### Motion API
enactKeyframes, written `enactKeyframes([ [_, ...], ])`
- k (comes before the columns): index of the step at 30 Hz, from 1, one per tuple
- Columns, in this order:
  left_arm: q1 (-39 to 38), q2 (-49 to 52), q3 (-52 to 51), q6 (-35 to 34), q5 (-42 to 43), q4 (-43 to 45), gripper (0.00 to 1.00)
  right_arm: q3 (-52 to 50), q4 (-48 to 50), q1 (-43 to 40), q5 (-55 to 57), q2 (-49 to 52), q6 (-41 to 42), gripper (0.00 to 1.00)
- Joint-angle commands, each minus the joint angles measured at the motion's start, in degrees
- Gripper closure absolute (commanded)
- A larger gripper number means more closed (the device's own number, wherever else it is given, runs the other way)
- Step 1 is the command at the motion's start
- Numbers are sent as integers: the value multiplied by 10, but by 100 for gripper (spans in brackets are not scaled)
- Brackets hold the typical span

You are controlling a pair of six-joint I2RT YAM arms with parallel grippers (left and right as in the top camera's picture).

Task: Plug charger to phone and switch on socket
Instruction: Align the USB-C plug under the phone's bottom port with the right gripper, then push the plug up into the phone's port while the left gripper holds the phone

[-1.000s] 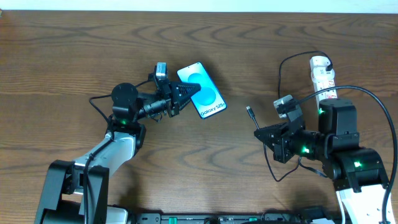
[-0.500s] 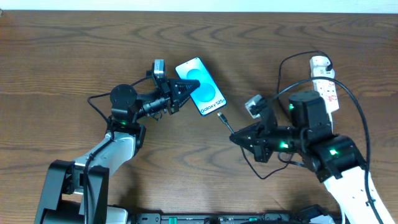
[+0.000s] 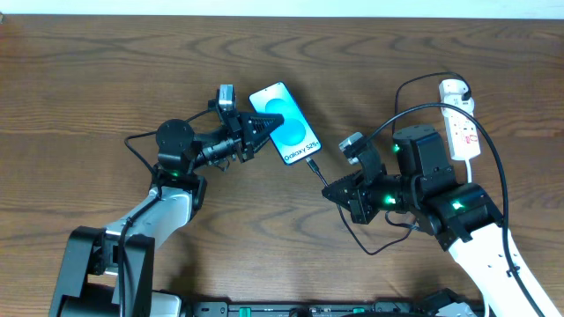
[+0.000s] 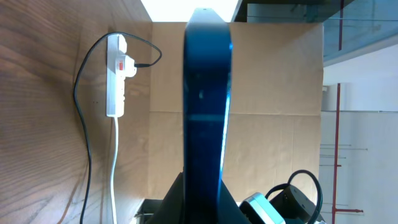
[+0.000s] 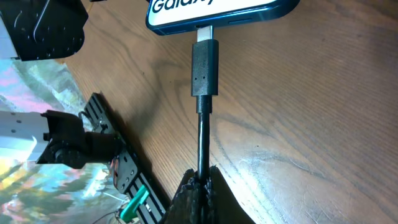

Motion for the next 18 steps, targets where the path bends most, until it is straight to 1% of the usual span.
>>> enactKeyframes([
  [1, -1, -4, 18, -1, 7, 12, 93, 0, 3, 5, 0, -1, 12, 99],
  [10, -1, -4, 18, -1, -3, 12, 92, 0, 14, 5, -1, -1, 49, 99],
  [18, -1, -4, 18, -1, -19, 12, 92, 0, 15, 5, -2, -1, 51, 99],
])
